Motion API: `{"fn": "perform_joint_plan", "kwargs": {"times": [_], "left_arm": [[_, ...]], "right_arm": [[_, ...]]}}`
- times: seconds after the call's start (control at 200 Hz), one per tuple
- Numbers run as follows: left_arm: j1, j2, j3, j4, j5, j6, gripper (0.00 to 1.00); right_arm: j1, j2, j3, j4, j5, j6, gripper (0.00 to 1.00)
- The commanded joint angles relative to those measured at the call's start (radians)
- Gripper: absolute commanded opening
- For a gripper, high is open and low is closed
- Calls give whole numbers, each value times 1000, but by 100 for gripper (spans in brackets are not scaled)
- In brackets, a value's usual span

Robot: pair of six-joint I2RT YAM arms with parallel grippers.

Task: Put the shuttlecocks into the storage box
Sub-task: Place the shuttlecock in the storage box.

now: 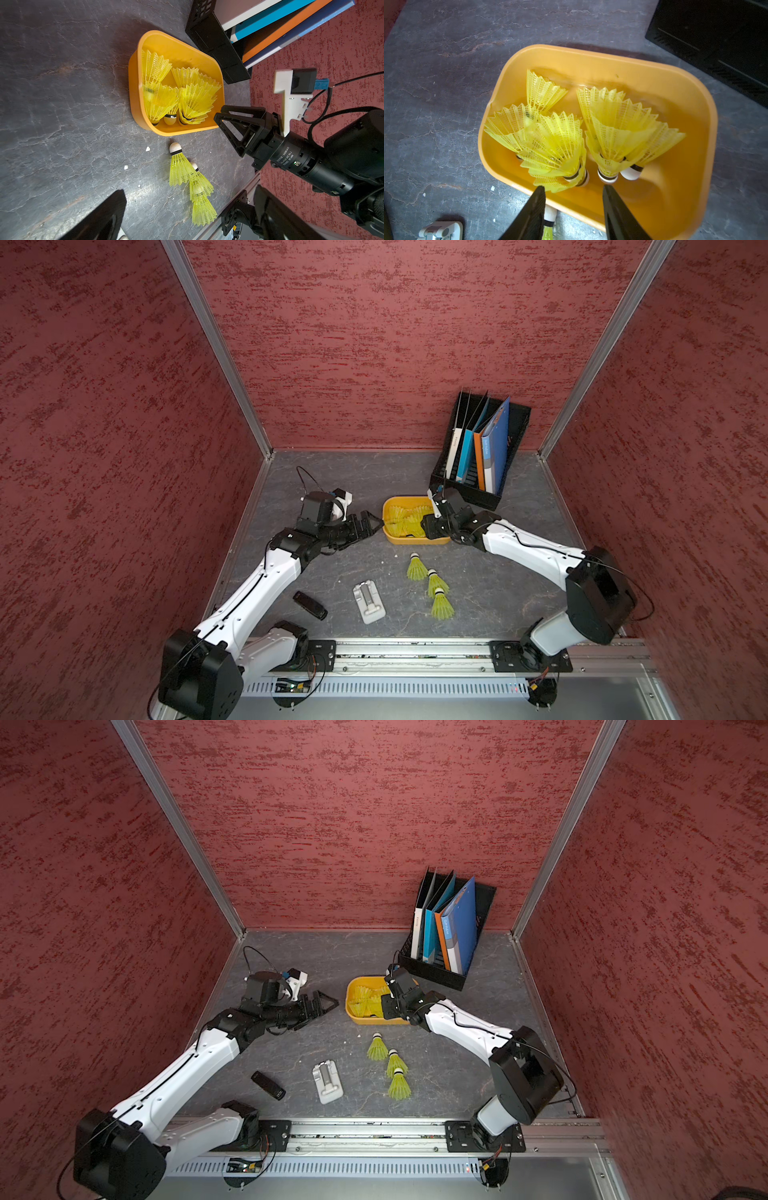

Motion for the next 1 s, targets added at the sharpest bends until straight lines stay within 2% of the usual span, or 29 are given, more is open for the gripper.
{"fn": "perform_joint_plan", "kwargs": {"times": [0.0, 0.25, 0.416, 0.486, 0.526, 0.541, 0.726, 0.781, 0.922, 0.997], "left_arm": [[-1, -14, 9, -6, -9, 16, 100], [-20, -17, 10, -34, -17, 27, 100], [-53, -20, 22, -76, -46, 50, 100], [-72, -23, 29, -91, -59, 56, 100], [-82, -26, 26, -87, -59, 60, 100], [-87, -29, 26, -86, -59, 63, 100], [-127, -29, 28, -112, -86, 130, 100], [-133, -30, 26, -122, -132, 152, 100], [-139, -19, 48, -128, -149, 267, 100], [-161, 5, 81, -152, -142, 373, 100]], "right_arm": [[-12, -37, -16, -3, 38, 39, 49], [-20, -77, -16, -16, 47, 32, 49], [-21, -132, -34, -21, 40, 4, 57], [-20, -177, -56, -13, 44, -11, 71], [-20, -207, -67, -10, 45, -19, 96], [-20, -218, -72, -10, 41, -26, 98], [-20, -328, -90, -91, -34, -112, 99], [-20, -378, -121, -95, -37, -117, 99], [-20, -523, -193, -119, -67, -145, 99], [-20, -581, -206, -156, -86, -164, 99]]}}
